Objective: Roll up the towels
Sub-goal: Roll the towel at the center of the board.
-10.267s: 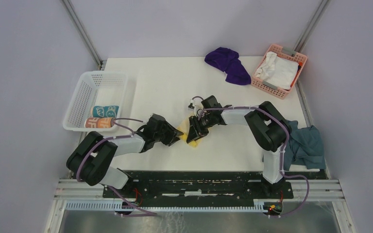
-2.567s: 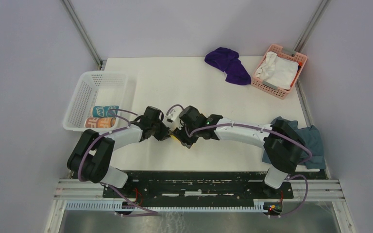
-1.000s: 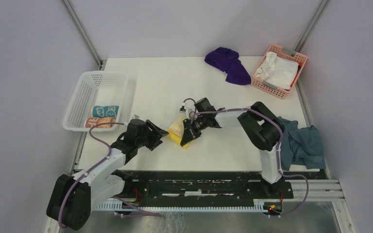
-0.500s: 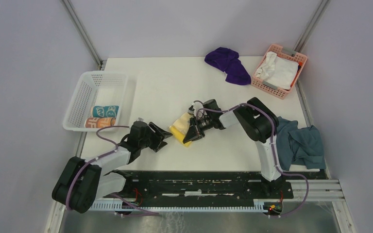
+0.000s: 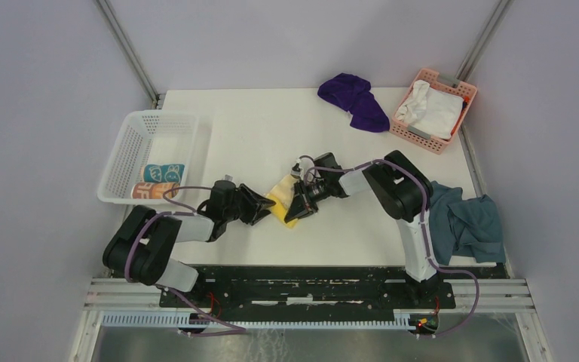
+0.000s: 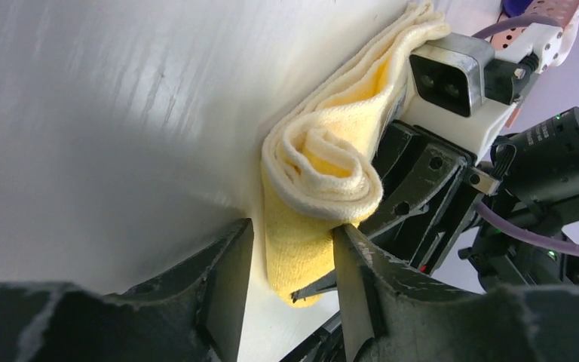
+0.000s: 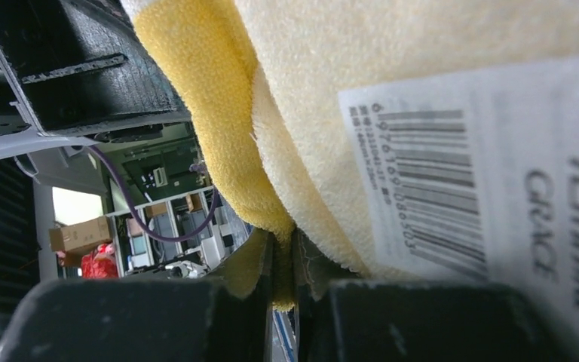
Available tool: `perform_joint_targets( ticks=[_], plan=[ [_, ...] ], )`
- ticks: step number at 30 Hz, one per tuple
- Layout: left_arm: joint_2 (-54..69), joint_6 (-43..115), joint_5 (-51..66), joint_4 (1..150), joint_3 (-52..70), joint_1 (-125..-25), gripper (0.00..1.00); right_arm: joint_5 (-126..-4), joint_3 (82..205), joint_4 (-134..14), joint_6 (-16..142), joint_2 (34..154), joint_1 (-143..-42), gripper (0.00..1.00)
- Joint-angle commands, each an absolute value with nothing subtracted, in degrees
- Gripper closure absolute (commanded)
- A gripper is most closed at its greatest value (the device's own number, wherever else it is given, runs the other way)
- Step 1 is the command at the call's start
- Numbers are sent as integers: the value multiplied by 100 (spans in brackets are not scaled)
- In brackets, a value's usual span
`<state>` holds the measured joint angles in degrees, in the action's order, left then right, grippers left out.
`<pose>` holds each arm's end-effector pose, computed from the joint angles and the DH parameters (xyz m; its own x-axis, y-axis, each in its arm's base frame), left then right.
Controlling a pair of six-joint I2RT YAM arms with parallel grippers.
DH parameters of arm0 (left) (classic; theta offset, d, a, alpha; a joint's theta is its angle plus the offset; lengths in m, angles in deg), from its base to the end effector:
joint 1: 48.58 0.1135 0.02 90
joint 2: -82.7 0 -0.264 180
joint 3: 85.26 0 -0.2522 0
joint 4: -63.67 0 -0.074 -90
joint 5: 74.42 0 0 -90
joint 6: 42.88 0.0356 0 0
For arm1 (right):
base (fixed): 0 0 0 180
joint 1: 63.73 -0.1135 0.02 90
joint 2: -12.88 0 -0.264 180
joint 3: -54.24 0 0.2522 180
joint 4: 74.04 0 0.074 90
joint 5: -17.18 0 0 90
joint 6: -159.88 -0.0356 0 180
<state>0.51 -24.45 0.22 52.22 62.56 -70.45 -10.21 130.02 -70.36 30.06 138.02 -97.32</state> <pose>0.2108 -0.0948 0.1143 -0.7060 -0.7024 -0.0906 -0.3745 0.4788 -0.7940 0.3078 0.2424 0.0658 -0.9590 -0.2833 -0.0075 -0.1108 0.3506 0.9300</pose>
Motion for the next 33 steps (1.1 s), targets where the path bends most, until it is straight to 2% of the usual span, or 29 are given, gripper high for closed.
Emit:
perform_joint_targets(
  ticks=[1, 7, 10, 15, 17, 26, 33],
  plan=[
    [-414, -2558, 122, 5080, 6216, -7047, 50, -2102, 13075, -5765, 3853, 13531, -9732, 83],
    [-745, -2630, 369, 5548, 6165, -7048, 52, -3427, 13346, -4484, 4883, 12465, -10002, 61],
    [-879, -2683, 438, 5620, 6160, -7065, 53, -4574, 13378, -4073, 5305, 11875, -10303, 53],
    [-1021, -2653, 403, 5685, 6004, -7097, 52, -6627, 13451, -3613, 5963, 11061, -10931, 47],
    [-1013, -2644, 399, 5698, 5939, -7132, 52, -7062, 13459, -3638, 6207, 10909, -11149, 44],
    [-910, -2610, 452, 5835, 5763, -7235, 52, -7011, 13855, -3928, 6187, 11400, -11338, 39],
    [-889, -2636, 472, 5844, 5738, -7304, 52, -6842, 14069, -4195, 6084, 11960, -11378, 39]
  ],
)
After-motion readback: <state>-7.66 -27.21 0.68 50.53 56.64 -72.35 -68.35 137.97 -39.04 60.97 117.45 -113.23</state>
